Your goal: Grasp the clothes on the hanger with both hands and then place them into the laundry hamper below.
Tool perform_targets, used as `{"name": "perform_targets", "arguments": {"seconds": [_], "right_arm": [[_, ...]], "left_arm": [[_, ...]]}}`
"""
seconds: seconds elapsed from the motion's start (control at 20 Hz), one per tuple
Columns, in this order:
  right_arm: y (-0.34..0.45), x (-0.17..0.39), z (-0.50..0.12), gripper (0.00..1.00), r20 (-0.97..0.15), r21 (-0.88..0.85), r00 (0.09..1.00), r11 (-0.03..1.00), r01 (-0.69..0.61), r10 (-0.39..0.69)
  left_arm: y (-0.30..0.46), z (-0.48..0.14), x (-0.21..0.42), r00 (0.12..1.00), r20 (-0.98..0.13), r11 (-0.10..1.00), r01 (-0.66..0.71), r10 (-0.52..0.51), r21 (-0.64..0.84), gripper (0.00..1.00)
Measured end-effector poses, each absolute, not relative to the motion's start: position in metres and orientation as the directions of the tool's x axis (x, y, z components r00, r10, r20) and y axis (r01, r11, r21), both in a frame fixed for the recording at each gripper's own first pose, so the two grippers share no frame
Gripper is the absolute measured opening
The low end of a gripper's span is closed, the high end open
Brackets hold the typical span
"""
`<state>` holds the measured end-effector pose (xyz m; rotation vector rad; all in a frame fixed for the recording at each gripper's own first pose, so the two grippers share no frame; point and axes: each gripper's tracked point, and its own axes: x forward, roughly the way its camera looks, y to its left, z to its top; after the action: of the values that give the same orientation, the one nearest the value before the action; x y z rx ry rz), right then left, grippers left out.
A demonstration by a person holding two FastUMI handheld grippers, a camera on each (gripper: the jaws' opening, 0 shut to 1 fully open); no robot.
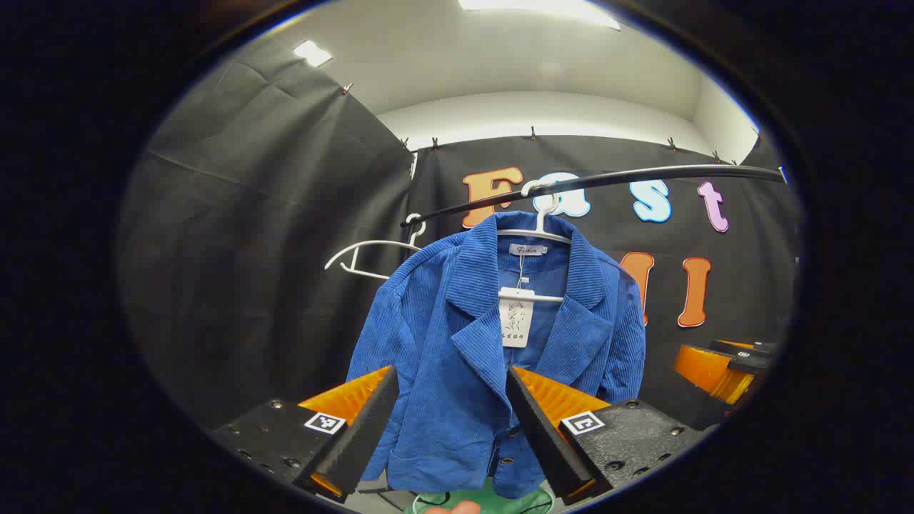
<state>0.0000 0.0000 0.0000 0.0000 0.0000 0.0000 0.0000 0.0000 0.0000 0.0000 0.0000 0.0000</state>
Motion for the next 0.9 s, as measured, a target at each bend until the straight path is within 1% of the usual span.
{"name": "perform_targets", "arguments": {"seconds": [0.05, 0.1, 0.15, 0.2, 0.25, 0.4, 0.45, 0.55, 0.6, 0.65, 0.7, 0.75, 0.8, 0.9], "right_arm": [[0.001, 0.001, -0.001, 0.89, -0.002, 0.004, 1.000, 1.000, -0.005, 0.005], [0.001, 0.003, -0.002, 0.89, -0.003, 0.003, 1.000, 1.000, -0.004, 0.004], [-0.001, 0.003, -0.002, 0.97, -0.002, -0.002, 1.000, 1.000, 0.001, -0.001], [-0.003, 0.003, -0.002, 0.98, -0.001, -0.007, 1.000, 1.000, 0.008, -0.008], [-0.004, 0.003, -0.003, 0.98, -0.003, -0.012, 1.000, 1.000, 0.010, -0.010], [-0.005, 0.001, -0.003, 0.98, -0.003, -0.012, 1.000, 1.000, 0.013, -0.013], [-0.006, 0.000, -0.003, 0.98, -0.002, -0.013, 1.000, 1.000, 0.015, -0.016], [-0.008, -0.002, -0.004, 0.98, -0.005, -0.013, 1.000, 1.000, 0.020, -0.020], [-0.008, -0.003, -0.004, 0.98, -0.007, -0.010, 1.000, 1.000, 0.020, -0.020], [-0.008, -0.004, -0.004, 0.98, -0.007, -0.007, 1.000, 1.000, 0.020, -0.020], [-0.008, -0.005, -0.004, 0.98, -0.007, -0.006, 1.000, 1.000, 0.021, -0.021], [-0.008, -0.005, -0.003, 0.98, -0.007, -0.006, 1.000, 1.000, 0.021, -0.021], [-0.008, -0.006, -0.004, 0.98, -0.008, -0.007, 1.000, 1.000, 0.020, -0.020], [-0.006, -0.007, -0.005, 0.97, -0.008, -0.009, 1.000, 1.000, 0.016, -0.016]], "left_arm": [[0.002, 0.000, 0.000, 1.000, 0.000, 1.000, -0.004, 0.004, 0.006, 0.95], [0.003, 0.000, 0.000, 1.000, 0.000, 1.000, -0.007, 0.007, 0.010, 0.95], [0.003, 0.000, 0.001, 1.000, 0.001, 1.000, -0.008, 0.008, 0.010, 0.95], [0.003, 0.000, 0.002, 1.000, -0.001, 1.000, -0.008, 0.008, 0.007, 0.95], [0.003, -0.002, 0.002, 1.000, -0.005, 1.000, -0.009, 0.009, 0.004, 0.92], [0.002, -0.001, 0.002, 1.000, -0.014, 1.000, -0.006, 0.006, -0.002, 0.92], [0.002, -0.001, 0.002, 1.000, -0.013, 1.000, -0.005, 0.005, 0.000, 0.95], [0.003, 0.000, 0.001, 1.000, -0.010, 1.000, -0.006, 0.006, 0.007, 0.95], [0.003, 0.001, 0.000, 1.000, -0.008, 1.000, -0.007, 0.007, 0.006, 0.92], [0.004, 0.001, -0.001, 1.000, -0.007, 1.000, -0.008, 0.008, 0.003, 0.95], [0.004, 0.002, -0.001, 1.000, -0.006, 1.000, -0.010, 0.010, 0.000, 0.95], [0.005, 0.002, -0.002, 1.000, -0.005, 1.000, -0.012, 0.012, -0.002, 0.92], [0.007, 0.003, -0.002, 1.000, -0.004, 1.000, -0.015, 0.015, -0.004, 0.95], [0.010, 0.005, -0.004, 1.000, 0.001, 1.000, -0.023, 0.023, -0.009, 0.95]]}}
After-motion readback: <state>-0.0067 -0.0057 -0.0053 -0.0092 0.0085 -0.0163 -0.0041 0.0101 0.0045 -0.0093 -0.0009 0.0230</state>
